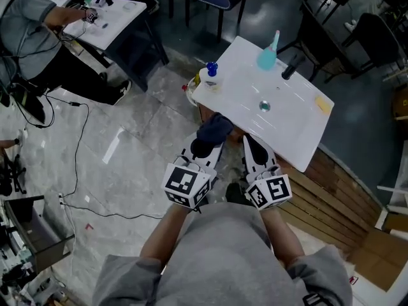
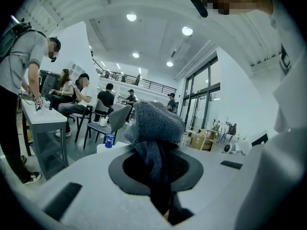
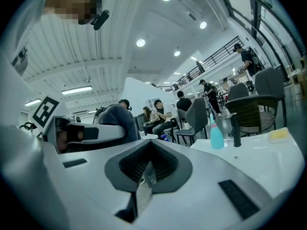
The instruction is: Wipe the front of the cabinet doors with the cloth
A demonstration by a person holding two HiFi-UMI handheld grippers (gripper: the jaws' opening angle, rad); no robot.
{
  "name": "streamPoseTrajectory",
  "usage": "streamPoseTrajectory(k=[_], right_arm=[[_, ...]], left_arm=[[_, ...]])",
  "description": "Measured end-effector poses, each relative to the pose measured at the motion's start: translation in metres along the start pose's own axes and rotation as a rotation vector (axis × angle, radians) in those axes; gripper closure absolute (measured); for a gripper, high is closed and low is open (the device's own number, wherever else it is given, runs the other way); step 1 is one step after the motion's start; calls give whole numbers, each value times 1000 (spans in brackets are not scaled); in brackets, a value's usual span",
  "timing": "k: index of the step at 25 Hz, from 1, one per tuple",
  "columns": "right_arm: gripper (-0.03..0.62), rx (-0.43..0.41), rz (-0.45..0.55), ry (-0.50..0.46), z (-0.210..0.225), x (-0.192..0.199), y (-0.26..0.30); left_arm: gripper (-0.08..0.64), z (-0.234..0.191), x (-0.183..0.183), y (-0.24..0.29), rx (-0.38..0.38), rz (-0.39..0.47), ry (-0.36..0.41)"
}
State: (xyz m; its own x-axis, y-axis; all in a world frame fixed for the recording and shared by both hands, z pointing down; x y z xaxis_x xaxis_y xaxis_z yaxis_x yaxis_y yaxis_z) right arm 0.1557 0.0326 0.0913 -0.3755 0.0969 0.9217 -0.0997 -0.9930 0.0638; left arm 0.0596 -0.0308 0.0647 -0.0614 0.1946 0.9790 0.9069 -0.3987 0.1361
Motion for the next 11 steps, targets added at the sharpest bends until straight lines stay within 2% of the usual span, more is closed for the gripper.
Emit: streamPoseTrajectory(k=[5,11], right_arm=[[583,-8,48,14,8,-17,-19],[583,-7,77,6,24,-24,-10]], left_arm=[[508,18,-13,1,15,-2,27],[508,19,-7,18,11,-2,41]])
Point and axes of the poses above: the fingertips, and each gripper's own axes: y forward along the fingers, z to its right, x out of its underside, the point moved 4 cm from there along -y, backward along the fingers, and after that the axes turned 6 degrees about y, right-handed, at the moved point
